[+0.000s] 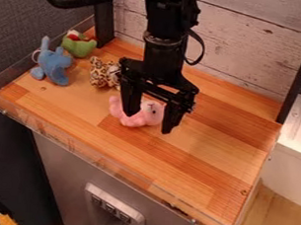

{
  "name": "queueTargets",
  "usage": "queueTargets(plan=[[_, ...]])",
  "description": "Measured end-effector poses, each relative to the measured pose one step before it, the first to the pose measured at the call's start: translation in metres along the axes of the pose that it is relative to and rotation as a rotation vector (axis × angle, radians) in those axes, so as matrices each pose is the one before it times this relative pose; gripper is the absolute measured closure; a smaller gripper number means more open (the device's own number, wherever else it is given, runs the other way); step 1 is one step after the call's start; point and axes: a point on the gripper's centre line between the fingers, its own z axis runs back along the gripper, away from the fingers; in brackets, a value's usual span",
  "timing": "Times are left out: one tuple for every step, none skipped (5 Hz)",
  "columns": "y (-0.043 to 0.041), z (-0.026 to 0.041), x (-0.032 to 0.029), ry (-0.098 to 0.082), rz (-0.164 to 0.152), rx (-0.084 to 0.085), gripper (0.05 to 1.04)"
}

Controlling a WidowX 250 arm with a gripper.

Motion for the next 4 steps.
queueTargets(plan=[[0.01914,-0.00089,0.01514,0.0198,0.0386,-0.0085,0.085],[0.03440,0.00580,0.03180,-0.0023,0.0764,-0.0133,0.085],[0.03822,0.00513,0.03447,0.0018,0.0558,-0.0118,0.086],[0.03674,0.00482,0.03400,0.0052,0.0119,-0.0060,0.087]])
